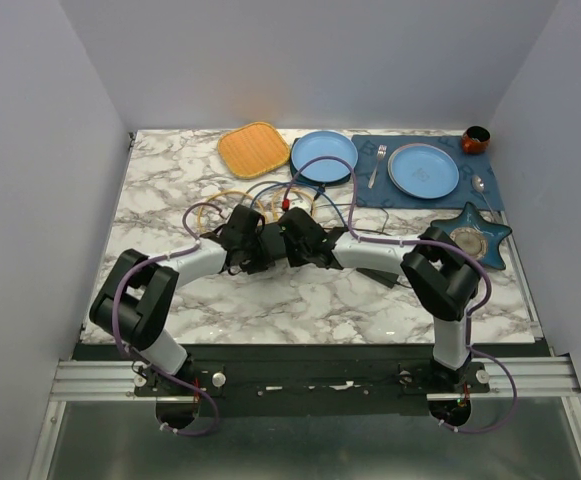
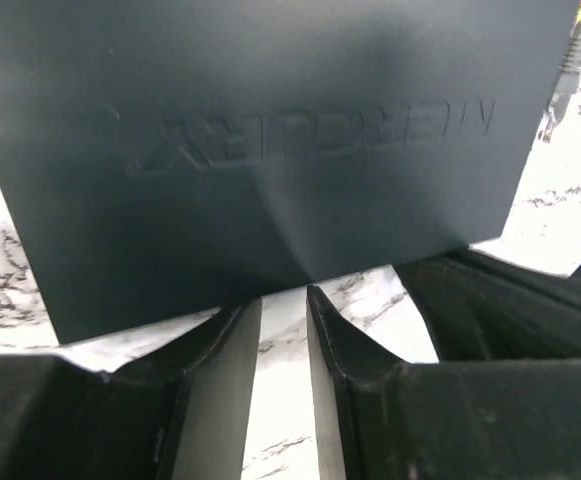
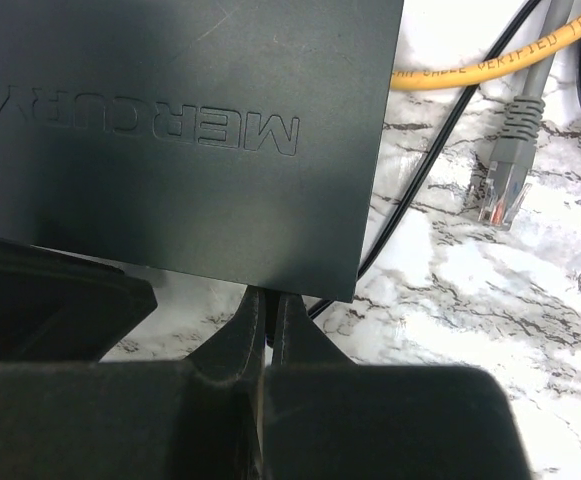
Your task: Pull the plug from the switch port
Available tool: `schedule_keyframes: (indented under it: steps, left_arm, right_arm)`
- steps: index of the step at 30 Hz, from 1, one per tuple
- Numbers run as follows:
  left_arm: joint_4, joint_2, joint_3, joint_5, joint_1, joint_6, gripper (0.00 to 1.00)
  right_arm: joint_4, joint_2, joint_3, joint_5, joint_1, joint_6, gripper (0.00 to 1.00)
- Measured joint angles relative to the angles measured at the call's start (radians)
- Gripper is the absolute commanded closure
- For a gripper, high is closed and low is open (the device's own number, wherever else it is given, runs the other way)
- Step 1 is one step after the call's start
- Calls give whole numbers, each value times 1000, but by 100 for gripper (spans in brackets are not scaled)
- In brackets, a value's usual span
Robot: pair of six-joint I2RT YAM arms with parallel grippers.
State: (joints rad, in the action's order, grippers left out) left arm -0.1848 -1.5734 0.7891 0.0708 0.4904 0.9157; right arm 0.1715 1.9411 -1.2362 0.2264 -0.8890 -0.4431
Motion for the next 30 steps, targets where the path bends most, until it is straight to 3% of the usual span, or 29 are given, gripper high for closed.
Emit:
schedule_keyframes:
  steps: [14,20,30]
  left_arm:
    - [-10,29,62,-24,3,18,62]
    - [5,-10,179,-43,-11,18,64]
    - [126,-146,165,15,-15,97,86]
  right_arm:
    - [-49,-15,45,-19,0,-1,99]
    - [-51,-21,55,-31,1,-2,99]
    - [-86,-40,101,-41,1,-10,99]
